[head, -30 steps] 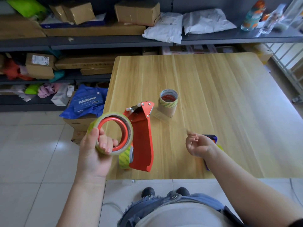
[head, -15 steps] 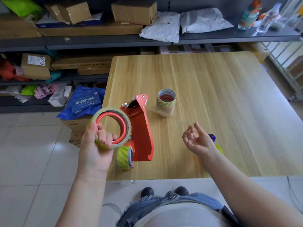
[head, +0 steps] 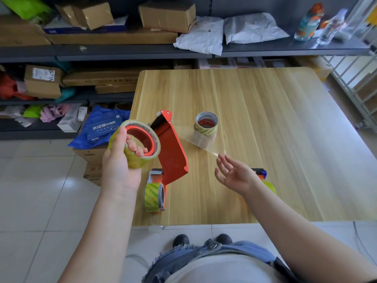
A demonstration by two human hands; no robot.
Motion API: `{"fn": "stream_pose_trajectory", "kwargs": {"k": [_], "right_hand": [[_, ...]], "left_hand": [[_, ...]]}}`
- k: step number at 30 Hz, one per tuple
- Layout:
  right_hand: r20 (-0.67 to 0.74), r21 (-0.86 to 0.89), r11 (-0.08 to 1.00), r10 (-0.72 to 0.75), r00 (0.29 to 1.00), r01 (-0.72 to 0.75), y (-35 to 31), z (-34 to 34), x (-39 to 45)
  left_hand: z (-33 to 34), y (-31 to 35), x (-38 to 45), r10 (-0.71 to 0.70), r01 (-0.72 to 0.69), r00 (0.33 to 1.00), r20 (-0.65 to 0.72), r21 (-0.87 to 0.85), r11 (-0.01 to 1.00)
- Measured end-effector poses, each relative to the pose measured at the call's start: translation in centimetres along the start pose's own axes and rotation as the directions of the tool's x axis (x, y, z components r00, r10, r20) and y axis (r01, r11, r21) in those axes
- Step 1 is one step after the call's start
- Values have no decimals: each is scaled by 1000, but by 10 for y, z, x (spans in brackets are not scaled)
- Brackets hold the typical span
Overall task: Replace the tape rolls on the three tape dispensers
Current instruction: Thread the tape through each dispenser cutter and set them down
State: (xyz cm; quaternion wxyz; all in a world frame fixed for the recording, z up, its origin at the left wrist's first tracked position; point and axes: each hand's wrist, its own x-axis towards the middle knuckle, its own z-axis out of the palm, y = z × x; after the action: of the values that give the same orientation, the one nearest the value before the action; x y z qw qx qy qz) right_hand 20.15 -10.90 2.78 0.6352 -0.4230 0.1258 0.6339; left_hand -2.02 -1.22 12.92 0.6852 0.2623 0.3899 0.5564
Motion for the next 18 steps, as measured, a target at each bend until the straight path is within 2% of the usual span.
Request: {"fn": "stream_pose_trajectory", "kwargs": {"k": [2,5,8,11,18], "right_hand": [[-57,-30,1000,-10,998,9,2,2,2],[-106,125,992,2,994,11,1,6,2],[-85,238,971,-8,996,28,-1,9,-1],[-89,182,982,-22,996,38,-2,7,0],[-216,-44,993,-121,969,114,-3,8,6]], "left_hand": [[2,0,3,-20,20,1000,-17,-23,1000],[5,0,3,-67,63,995,-71,-61,996],[4,1,4,-101,92,988,-112,-84,992],[0,0,4,-111,100,986,-126,-88,991],[-4,-2,4,-122,108,984,-131,-106,988]]}}
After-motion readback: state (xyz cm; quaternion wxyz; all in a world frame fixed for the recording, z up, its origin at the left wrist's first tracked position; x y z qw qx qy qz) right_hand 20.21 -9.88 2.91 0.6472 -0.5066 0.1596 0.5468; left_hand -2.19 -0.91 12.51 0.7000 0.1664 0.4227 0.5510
